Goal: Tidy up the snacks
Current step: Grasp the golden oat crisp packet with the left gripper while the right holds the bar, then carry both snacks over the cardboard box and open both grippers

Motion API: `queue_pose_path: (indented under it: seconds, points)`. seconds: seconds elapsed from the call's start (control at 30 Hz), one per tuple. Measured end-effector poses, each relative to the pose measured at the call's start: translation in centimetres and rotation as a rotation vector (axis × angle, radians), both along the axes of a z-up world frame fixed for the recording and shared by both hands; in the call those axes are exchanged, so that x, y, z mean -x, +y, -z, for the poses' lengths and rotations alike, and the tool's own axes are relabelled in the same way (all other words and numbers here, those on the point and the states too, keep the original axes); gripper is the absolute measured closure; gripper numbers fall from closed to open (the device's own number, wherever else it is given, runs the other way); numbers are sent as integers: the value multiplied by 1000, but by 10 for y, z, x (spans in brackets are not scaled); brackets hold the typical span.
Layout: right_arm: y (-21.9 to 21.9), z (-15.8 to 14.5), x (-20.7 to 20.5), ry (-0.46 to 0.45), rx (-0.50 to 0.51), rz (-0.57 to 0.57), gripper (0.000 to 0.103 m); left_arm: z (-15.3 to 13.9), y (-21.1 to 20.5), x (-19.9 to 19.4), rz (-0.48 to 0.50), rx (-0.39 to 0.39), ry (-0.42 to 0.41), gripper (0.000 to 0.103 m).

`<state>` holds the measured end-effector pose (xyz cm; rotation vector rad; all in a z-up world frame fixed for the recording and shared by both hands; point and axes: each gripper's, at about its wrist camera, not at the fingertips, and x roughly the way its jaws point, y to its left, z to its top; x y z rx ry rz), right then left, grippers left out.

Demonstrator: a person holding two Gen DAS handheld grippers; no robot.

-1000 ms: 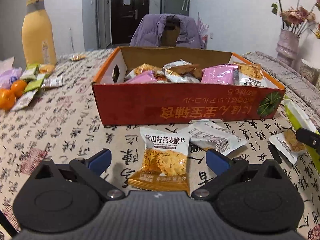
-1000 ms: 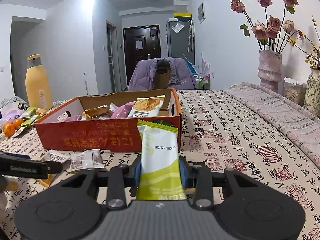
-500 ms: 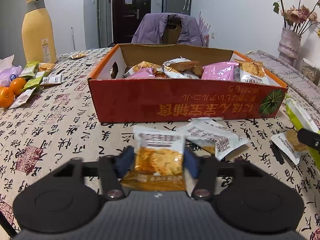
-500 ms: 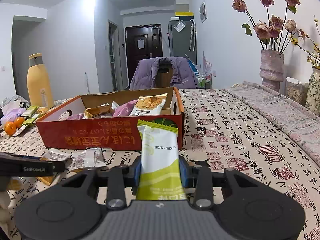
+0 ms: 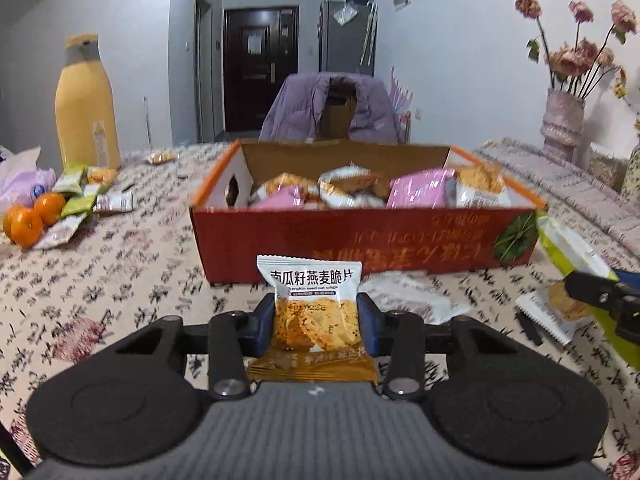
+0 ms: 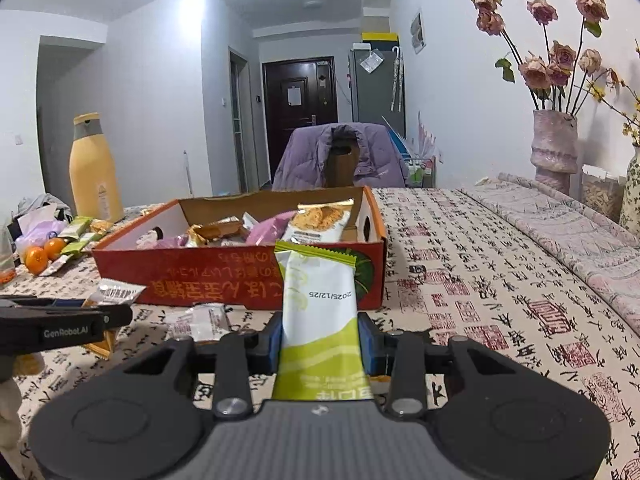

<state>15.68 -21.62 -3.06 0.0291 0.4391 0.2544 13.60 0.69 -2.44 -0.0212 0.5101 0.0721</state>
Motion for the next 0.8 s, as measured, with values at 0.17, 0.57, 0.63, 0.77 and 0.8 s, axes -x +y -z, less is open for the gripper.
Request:
queue_pose_path:
  seconds: [0.17, 0.57, 0.63, 0.77, 0.8]
  points:
    - [3, -7, 0, -21, -4, -10, 67, -20, -4, 6, 16, 0, -68, 61]
    - [19, -35, -22, -116, -6, -41, 67, -60, -10, -9, 24, -12, -177, 61]
    - [22, -39, -28, -135, -5, -48, 67, -65, -10, -15, 20, -10, -187, 61]
    - [30, -48, -43, -161, 2, -60, 67, -71, -10, -27, 8, -16, -199, 61]
    - [31, -50, -46, -164, 3, -62, 67, -72, -9, -31, 5, -13, -198, 61]
